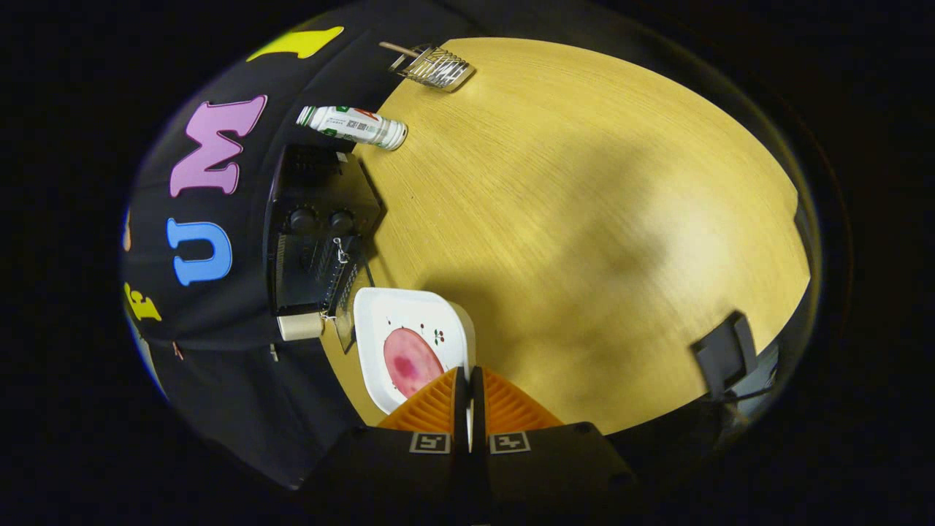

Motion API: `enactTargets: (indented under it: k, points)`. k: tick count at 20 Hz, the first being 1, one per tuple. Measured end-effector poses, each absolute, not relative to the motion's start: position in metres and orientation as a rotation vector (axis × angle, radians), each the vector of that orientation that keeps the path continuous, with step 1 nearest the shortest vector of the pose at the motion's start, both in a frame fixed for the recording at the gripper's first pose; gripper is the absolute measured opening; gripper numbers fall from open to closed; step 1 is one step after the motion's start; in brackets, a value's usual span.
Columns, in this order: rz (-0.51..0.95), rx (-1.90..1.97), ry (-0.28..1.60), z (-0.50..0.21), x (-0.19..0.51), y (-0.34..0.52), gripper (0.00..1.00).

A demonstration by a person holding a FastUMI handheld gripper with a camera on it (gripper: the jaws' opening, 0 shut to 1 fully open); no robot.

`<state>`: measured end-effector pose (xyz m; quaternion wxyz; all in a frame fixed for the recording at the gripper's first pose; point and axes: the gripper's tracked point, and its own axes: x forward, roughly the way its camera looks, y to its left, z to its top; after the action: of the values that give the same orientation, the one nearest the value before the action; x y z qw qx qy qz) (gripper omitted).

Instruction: Open the toaster oven, put the food inside, and close the toaster oven door.

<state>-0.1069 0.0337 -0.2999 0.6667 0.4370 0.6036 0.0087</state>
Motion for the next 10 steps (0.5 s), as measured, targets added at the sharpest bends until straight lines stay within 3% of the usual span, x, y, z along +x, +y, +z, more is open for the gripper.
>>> enactTargets:
  k: [10]
  points:
    - [-0.175,1.203,1.217,-0.272,-0.066,0.194,0.05]
